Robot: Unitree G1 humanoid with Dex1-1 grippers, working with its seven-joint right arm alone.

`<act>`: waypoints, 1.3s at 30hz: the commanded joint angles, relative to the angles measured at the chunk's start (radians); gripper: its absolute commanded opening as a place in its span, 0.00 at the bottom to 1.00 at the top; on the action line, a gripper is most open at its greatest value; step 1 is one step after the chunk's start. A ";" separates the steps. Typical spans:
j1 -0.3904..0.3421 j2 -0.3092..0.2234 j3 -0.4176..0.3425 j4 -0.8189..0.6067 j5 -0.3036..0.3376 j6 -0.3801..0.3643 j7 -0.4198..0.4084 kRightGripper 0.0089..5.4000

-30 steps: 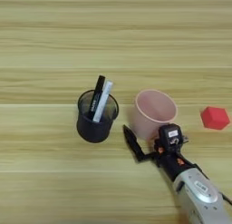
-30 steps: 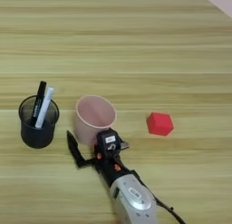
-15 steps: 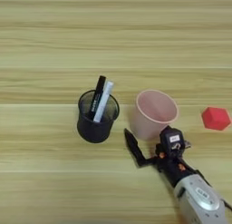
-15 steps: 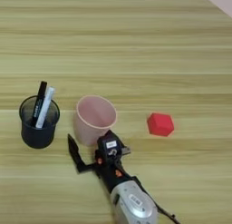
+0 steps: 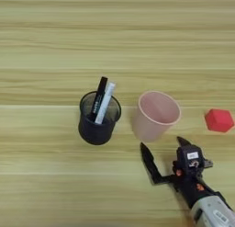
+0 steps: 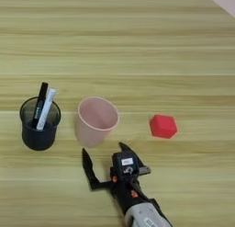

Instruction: Move the objects on the table

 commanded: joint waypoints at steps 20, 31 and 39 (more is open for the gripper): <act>0.040 -0.014 -0.228 -0.111 -0.064 0.171 -0.153 0.99; -0.065 -0.028 -0.301 -0.091 -0.016 0.247 -0.139 0.99; -0.123 -0.053 -0.324 -0.063 0.026 0.340 -0.098 0.99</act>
